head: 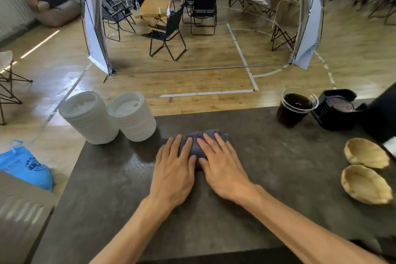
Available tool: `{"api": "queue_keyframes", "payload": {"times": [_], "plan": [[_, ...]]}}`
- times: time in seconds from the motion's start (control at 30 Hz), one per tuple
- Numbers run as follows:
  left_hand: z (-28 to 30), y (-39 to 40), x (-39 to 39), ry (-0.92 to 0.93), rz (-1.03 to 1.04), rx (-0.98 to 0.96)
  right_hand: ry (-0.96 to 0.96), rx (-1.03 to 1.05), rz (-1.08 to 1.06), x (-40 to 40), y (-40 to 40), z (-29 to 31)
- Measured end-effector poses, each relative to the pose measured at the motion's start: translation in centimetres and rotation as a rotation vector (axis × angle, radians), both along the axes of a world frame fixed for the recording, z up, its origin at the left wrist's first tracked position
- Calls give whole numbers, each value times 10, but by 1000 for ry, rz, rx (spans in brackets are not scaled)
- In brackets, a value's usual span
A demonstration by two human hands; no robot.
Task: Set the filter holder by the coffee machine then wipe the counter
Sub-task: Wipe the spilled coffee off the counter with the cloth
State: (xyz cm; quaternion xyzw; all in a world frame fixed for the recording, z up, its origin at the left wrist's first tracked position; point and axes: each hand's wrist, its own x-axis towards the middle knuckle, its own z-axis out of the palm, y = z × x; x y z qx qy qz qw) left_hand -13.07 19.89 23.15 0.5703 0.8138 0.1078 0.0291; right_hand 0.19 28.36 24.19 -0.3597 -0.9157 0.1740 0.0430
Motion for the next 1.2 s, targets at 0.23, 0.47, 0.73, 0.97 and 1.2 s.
{"api": "queue_keyframes", "payload": {"times": [0.23,0.47,0.73,0.97,1.2], "plan": [[-5,-70,47,45,-52,4,29,57,-46,55,-74,-12],[22,-75,57,156,-92,-117,254,-145,-40,73,-82,0],[63,-12,167,-387,-410,6,633,-239,-531,192,-82,42],[63,53,266,-925,-255,-44,846,-101,-988,277,-43,45],[52,79,274,-1042,-150,-103,903,-410,-948,257,-17,32]]}}
